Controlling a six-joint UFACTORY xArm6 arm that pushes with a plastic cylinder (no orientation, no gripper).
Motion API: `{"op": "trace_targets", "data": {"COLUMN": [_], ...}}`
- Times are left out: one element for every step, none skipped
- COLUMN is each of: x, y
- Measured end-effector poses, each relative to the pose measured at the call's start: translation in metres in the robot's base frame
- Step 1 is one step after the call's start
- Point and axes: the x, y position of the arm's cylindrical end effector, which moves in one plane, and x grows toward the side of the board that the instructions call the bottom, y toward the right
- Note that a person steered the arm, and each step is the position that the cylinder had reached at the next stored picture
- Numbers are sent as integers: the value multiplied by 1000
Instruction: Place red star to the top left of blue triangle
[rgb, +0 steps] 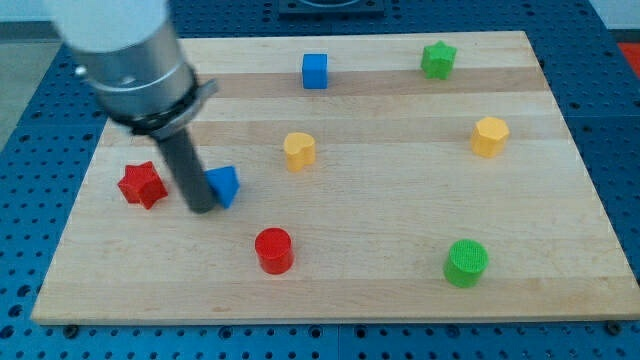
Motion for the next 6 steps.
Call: {"op": "trace_targets", "data": {"x": [-16, 45, 80, 54, -12, -49], "y": [21, -32, -86, -128, -101, -84]}}
